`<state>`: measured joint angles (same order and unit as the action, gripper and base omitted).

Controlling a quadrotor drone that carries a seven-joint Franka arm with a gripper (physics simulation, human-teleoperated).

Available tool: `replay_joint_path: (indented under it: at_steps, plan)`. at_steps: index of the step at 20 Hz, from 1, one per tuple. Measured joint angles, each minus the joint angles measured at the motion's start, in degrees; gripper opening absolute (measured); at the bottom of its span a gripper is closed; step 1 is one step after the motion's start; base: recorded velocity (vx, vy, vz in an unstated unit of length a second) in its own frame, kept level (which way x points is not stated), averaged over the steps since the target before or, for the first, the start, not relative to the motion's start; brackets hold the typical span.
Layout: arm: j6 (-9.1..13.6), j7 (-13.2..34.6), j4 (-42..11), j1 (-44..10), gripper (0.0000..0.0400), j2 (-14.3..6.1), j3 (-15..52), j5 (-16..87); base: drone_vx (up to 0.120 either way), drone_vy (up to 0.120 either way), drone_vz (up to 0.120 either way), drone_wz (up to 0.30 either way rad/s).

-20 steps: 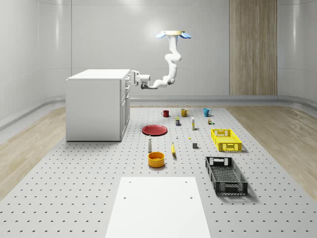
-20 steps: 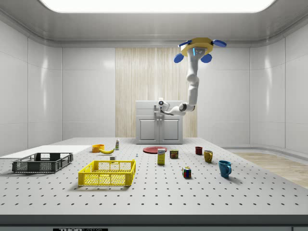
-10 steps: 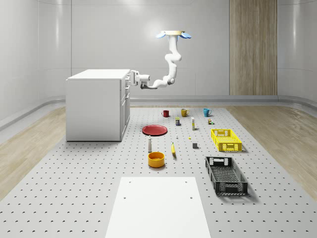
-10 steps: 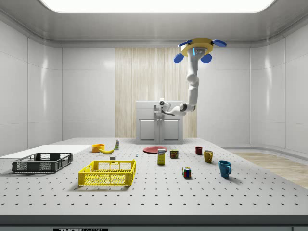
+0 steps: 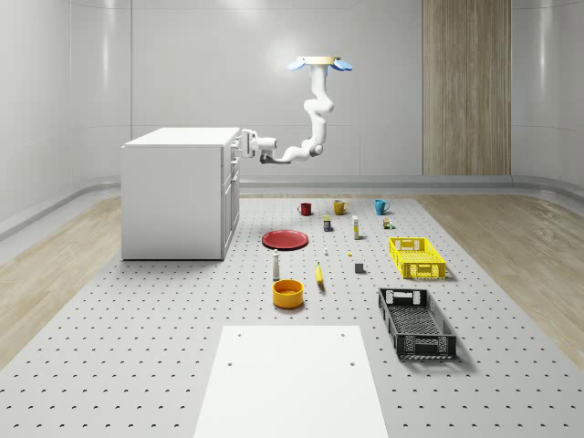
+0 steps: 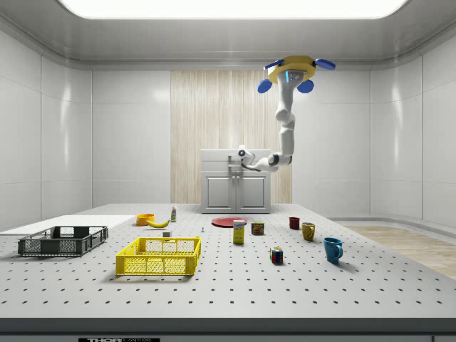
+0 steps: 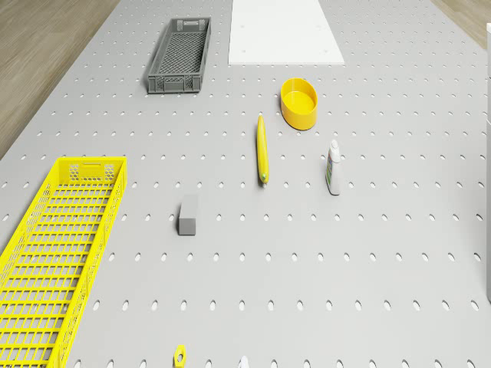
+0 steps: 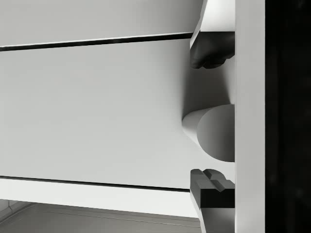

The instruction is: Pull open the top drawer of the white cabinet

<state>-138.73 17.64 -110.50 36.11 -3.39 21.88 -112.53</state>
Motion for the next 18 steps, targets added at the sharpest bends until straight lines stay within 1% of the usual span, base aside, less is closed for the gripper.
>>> replay_joint_path:
  at_steps: [3,6,12,18]
  plan:
    - [0.2,0.0,-0.8,0.4,0.0305,-0.8,-1.5,-0.1,0.000,0.000,0.000,0.000]
    - [0.5,-0.1,-1.3,-0.4,0.0305,-1.1,-2.5,-0.2,0.000,0.000,0.000,0.000]
    - [1.1,-0.4,-1.5,-3.5,0.0305,-0.8,-3.2,-0.1,0.000,0.000,0.000,0.000]
    - [1.1,-0.7,-1.5,-6.9,0.0305,-0.7,-2.0,-0.3,0.000,0.000,0.000,0.000]
